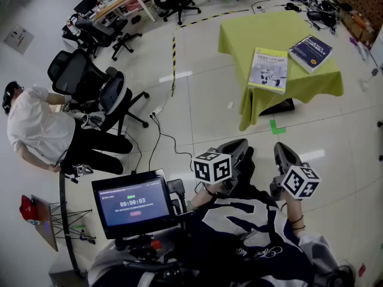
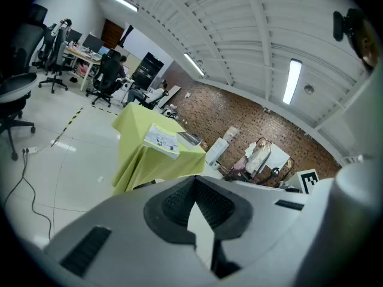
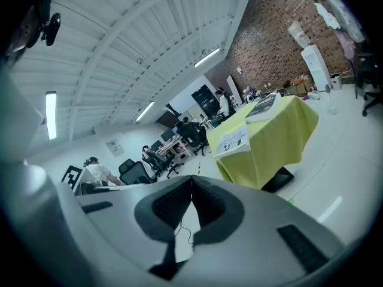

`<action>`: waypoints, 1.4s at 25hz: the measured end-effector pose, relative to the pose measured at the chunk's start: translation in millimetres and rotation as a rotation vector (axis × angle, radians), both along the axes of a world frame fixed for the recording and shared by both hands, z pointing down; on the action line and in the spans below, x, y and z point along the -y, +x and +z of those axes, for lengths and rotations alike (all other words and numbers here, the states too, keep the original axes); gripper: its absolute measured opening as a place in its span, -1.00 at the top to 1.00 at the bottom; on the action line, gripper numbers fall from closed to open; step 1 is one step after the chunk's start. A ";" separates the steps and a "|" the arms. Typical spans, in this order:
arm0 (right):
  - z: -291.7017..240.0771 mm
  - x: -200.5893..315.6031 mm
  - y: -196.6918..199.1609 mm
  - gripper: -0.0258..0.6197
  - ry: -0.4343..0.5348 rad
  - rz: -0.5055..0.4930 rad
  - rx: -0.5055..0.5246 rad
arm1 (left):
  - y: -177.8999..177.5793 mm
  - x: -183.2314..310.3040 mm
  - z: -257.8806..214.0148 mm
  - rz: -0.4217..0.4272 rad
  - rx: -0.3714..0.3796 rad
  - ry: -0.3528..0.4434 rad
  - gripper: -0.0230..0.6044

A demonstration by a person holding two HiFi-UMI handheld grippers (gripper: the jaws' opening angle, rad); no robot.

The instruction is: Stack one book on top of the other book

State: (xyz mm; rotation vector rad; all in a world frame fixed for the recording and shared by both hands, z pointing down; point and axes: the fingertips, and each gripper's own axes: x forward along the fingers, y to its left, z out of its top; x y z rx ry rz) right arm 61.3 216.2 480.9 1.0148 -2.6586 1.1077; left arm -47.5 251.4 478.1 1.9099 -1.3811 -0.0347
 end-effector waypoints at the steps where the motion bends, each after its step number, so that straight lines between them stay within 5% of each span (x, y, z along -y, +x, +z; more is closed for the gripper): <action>1: 1.6 5.7 -1.5 0.93 -0.003 0.004 0.002 | -3.2 6.7 1.5 -0.003 -0.001 -0.001 0.92; 22: 20.1 192.7 -29.9 0.93 -0.085 0.226 -0.069 | -67.1 226.2 41.6 0.158 0.049 -0.083 0.92; 35: 38.1 241.1 -45.3 0.93 -0.143 0.342 -0.096 | -98.1 312.4 95.6 0.264 0.037 -0.199 0.92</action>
